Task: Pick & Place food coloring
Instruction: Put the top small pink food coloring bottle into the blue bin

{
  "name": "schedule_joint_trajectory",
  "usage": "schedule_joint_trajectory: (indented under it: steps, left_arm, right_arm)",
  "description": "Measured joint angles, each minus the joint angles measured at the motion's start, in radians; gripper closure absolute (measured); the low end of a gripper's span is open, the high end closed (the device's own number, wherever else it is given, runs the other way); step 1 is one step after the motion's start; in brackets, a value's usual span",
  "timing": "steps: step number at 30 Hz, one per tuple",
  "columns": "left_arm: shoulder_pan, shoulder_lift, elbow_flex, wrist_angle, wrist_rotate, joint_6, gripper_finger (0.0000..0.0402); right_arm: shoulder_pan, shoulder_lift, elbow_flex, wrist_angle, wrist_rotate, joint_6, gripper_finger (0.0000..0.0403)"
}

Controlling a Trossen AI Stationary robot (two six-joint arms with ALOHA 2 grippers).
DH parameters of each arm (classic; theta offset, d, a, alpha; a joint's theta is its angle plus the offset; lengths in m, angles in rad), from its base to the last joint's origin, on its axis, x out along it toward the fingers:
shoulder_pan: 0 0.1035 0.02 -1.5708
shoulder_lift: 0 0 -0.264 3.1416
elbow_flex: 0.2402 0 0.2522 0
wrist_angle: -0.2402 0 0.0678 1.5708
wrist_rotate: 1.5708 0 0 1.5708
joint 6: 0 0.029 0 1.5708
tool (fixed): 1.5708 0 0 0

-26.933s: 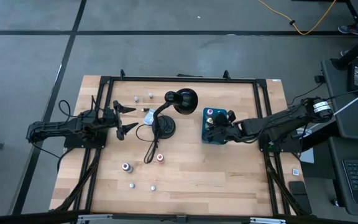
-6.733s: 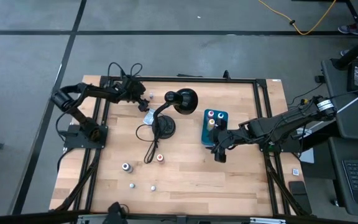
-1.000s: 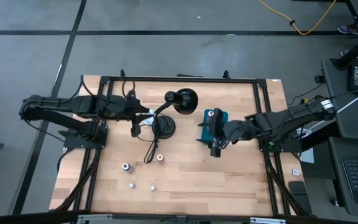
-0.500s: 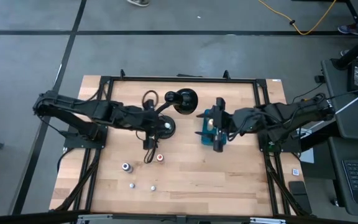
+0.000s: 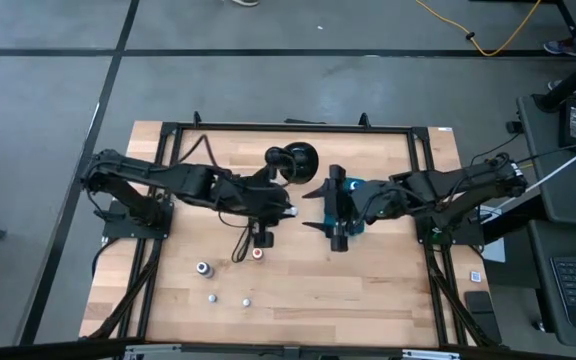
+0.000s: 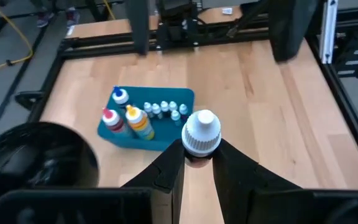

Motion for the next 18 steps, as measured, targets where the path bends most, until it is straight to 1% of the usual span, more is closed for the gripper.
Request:
schedule_joint_trajectory:
  steps: [3,6,12,14,18]
  left_arm:
    - [0.005,0.033,0.024,-0.005,0.047,0.003,0.0334]
    - [0.005,0.058,0.038,-0.003,0.07,0.016,0.0334]
    - [0.012,0.075,0.041,0.011,0.067,0.033,0.0334]
    - [0.02,0.075,0.041,0.028,0.041,0.006,0.0334]
    - [0.033,0.071,0.041,0.033,0.021,-0.006,0.0334]
  right_arm:
    - [0.0,0.007,0.001,0.003,-0.05,-0.023,0.0118]
    - [0.0,0.017,0.001,0.0,-0.083,-0.033,0.0118]
    - [0.0,0.016,0.001,-0.013,-0.086,-0.016,0.0118]
    - [0.001,0.016,0.001,-0.012,-0.081,0.006,0.0118]
    - [0.002,0.016,-0.003,-0.013,-0.018,0.071,0.0118]
